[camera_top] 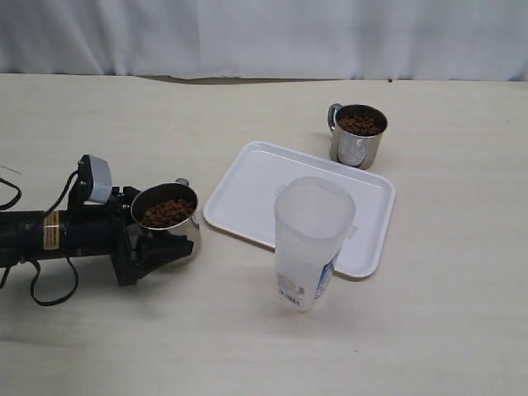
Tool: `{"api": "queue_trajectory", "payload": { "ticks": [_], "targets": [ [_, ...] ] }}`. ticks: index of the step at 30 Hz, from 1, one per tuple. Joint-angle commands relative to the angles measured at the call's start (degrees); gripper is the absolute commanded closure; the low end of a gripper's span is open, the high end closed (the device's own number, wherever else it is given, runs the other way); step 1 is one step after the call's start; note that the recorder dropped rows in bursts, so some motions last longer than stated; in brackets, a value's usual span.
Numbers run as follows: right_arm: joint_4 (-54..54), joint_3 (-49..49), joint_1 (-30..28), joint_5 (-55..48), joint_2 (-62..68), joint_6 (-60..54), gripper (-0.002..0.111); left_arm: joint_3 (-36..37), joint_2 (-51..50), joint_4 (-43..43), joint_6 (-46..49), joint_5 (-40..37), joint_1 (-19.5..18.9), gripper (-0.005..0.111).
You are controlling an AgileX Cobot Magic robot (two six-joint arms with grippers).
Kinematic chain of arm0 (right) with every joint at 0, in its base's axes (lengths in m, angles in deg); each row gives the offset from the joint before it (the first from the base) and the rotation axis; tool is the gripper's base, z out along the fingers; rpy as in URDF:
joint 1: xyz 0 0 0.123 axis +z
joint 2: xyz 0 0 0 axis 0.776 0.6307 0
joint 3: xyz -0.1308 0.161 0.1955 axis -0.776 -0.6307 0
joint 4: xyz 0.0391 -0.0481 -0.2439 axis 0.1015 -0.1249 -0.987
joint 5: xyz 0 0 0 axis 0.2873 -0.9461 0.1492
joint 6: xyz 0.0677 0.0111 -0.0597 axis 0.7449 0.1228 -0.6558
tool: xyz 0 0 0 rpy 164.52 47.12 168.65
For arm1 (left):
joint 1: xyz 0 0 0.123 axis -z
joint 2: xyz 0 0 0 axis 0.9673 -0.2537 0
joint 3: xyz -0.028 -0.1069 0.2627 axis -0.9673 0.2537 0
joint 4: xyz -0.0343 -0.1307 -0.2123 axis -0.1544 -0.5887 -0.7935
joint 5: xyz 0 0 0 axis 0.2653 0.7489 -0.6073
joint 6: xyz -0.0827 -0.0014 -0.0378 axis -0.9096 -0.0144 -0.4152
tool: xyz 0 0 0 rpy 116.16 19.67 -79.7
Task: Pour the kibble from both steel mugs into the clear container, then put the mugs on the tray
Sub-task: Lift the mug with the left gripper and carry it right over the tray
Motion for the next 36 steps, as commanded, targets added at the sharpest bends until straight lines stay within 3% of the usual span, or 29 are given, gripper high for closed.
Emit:
{"api": "queue_trajectory", "payload": {
  "ticks": [1,11,22,36],
  "targets": [
    [0.0,-0.2,0.3,0.4,-0.2,0.0,0.103,-0.1,8.4,2.6,-9.2,1.9,-2.5,0.107],
    [0.0,-0.2,0.3,0.4,-0.2,0.0,0.103,-1.6,29.9,6.6,-27.0,-9.3,-1.8,0.107],
    [0.0,-0.2,0.3,0.4,-0.2,0.0,0.103,-8.3,36.7,15.0,-40.0,-26.4,10.4,0.107],
    [0.0,-0.2,0.3,0.4,-0.2,0.0,0.103,-14.2,36.8,22.6,-45.7,-37.2,22.5,0.107]
  ]
}}
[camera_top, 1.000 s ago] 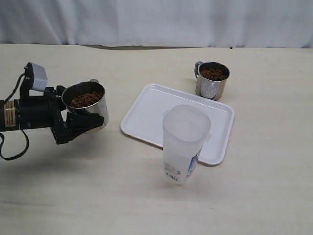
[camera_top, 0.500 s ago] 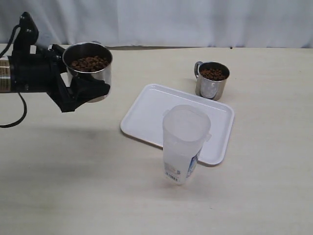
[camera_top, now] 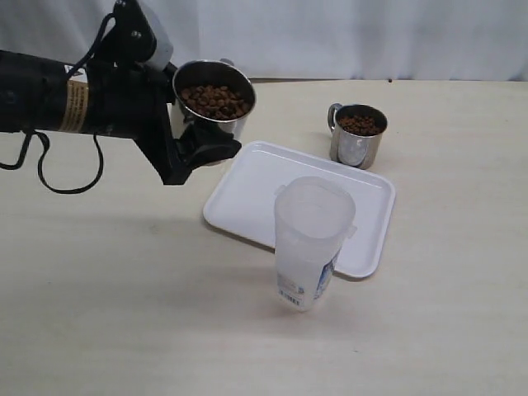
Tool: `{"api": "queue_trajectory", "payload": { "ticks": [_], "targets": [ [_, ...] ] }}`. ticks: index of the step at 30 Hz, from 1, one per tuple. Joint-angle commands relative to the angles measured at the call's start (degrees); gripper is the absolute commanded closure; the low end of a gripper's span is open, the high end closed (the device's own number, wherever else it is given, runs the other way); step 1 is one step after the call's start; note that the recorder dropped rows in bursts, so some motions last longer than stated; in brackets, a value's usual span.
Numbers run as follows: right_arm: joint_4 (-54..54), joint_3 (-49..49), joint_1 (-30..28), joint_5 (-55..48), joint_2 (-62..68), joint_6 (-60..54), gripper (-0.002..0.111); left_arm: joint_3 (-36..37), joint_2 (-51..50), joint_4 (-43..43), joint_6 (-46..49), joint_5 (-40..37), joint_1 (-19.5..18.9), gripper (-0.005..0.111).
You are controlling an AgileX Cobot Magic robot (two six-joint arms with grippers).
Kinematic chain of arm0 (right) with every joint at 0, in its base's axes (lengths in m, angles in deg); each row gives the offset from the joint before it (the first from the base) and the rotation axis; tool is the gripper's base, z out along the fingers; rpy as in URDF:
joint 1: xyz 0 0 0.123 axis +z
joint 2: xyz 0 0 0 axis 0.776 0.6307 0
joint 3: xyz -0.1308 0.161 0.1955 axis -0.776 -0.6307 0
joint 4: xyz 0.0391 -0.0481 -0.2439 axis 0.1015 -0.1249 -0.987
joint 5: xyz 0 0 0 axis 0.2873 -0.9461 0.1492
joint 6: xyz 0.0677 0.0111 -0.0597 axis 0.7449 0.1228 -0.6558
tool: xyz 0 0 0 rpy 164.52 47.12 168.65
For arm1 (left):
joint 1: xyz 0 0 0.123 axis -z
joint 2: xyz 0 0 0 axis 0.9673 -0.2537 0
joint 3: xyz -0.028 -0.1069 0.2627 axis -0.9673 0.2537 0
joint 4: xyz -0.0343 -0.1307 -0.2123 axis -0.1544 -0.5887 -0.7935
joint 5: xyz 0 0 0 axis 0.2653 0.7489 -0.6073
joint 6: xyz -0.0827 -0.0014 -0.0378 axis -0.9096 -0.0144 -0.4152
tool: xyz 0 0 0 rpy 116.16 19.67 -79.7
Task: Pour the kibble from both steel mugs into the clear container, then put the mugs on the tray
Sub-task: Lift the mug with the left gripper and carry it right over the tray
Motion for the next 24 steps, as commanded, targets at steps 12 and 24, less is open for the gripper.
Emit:
{"api": "queue_trajectory", "payload": {
  "ticks": [12,24],
  "targets": [
    [0.0,-0.2,0.3,0.4,-0.2,0.0,0.103,-0.8,0.8,5.7,-1.7,-8.1,6.9,0.107],
    [0.0,-0.2,0.3,0.4,-0.2,0.0,0.103,-4.0,2.5,5.7,-2.9,-5.7,6.9,0.107]
  ]
}}
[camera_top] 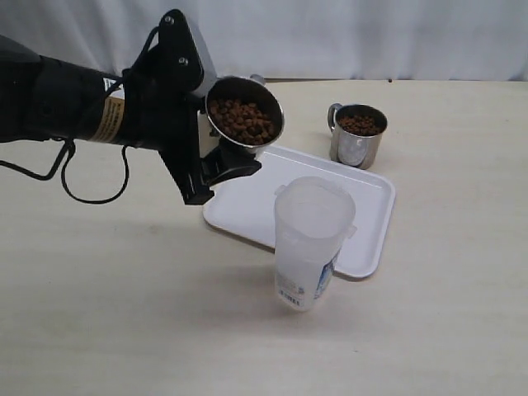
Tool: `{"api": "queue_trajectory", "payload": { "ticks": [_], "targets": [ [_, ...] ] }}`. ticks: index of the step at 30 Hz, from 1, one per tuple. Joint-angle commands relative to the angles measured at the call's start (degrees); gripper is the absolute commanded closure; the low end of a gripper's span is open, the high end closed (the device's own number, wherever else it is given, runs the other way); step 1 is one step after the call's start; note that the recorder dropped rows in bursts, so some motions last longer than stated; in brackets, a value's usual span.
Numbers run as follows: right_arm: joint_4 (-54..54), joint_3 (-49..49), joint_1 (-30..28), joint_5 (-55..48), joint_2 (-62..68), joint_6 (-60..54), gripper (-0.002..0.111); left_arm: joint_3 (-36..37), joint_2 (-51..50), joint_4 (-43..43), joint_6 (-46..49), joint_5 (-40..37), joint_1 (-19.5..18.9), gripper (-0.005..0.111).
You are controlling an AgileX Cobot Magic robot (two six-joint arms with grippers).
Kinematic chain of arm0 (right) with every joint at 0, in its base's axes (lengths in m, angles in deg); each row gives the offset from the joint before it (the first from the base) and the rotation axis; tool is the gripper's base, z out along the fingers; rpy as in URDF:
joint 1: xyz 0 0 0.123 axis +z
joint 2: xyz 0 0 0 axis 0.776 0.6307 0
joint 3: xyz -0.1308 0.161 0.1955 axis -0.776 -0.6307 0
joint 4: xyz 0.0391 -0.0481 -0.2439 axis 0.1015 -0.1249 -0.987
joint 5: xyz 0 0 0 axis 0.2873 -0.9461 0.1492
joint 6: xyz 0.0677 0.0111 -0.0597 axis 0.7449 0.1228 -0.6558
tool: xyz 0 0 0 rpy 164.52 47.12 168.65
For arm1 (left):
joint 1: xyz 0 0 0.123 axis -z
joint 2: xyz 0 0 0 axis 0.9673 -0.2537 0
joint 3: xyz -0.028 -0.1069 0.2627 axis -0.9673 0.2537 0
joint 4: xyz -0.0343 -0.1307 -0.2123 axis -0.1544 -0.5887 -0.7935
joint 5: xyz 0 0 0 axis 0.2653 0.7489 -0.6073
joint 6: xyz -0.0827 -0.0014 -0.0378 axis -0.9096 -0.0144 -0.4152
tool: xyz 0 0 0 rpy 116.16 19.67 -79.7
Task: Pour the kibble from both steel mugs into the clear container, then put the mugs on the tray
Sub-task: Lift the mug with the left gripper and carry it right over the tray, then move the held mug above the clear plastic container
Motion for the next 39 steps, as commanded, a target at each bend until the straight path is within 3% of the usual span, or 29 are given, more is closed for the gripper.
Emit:
{"api": "queue_trajectory", "payload": {
  "ticks": [1,11,15,21,39],
  "targets": [
    [0.0,-0.2,0.3,0.4,-0.2,0.0,0.103,-2.7,2.4,-0.8,-1.5,2.1,0.1,0.107],
    [0.0,-0.2,0.3,0.4,-0.2,0.0,0.103,-3.0,2.7,-0.8,-1.6,1.7,0.4,0.107],
    [0.0,-0.2,0.3,0.4,-0.2,0.0,0.103,-3.0,2.7,-0.8,-1.0,1.0,2.4,0.107],
    [0.0,-0.2,0.3,0.4,-0.2,0.0,0.103,-3.0,2.7,-0.8,1.7,-6.2,6.9,0.107],
    [0.0,-0.2,0.3,0.4,-0.2,0.0,0.103,-1.1,2.7,-0.8,8.9,-10.6,8.8,0.107]
  ]
}}
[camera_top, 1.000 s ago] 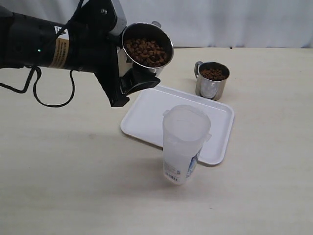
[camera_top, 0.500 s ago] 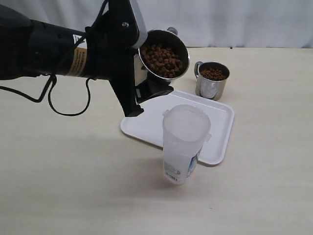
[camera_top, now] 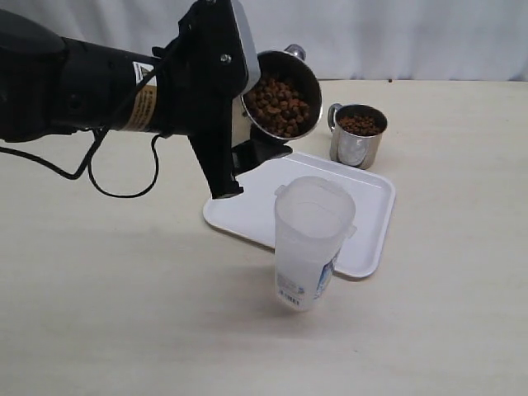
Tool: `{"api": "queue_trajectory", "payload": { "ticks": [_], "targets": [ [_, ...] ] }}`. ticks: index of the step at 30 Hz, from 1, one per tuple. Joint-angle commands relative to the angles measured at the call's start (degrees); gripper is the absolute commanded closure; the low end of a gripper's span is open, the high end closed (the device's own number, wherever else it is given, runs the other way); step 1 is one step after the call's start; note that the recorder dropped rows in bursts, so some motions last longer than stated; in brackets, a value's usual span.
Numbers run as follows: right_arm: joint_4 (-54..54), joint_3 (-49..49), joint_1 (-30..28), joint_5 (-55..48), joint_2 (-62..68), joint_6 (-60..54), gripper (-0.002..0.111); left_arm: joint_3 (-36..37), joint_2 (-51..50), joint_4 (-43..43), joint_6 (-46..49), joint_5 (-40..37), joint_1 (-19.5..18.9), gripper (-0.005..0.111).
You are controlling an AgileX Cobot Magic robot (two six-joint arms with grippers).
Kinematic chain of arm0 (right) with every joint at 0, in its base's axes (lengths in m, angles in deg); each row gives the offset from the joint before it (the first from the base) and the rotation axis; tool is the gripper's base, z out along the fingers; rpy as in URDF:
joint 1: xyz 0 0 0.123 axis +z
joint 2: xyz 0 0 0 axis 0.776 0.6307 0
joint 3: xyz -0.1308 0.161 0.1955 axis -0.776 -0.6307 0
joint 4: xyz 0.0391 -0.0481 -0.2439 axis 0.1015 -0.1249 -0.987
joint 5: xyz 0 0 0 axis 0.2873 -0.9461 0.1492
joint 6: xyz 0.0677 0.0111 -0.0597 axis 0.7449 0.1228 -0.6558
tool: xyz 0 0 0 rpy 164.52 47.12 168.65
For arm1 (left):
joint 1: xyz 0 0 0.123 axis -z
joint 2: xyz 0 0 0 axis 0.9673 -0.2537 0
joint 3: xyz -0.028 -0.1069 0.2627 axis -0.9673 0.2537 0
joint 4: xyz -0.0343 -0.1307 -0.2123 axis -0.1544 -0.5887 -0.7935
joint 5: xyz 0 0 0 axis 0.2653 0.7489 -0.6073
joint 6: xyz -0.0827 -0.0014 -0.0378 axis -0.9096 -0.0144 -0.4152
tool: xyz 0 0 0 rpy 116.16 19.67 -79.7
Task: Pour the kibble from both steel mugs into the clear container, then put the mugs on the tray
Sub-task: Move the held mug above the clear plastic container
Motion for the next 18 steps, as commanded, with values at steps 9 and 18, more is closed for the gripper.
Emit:
{"api": "queue_trajectory", "payload": {
  "ticks": [9,18],
  "targets": [
    [0.0,-0.2,0.3,0.4,-0.2,0.0,0.103,3.7,0.6,-0.7,2.7,-3.5,0.3,0.107],
    [0.0,-0.2,0.3,0.4,-0.2,0.0,0.103,3.7,1.1,-0.7,3.4,-6.7,0.5,0.107]
  ]
}}
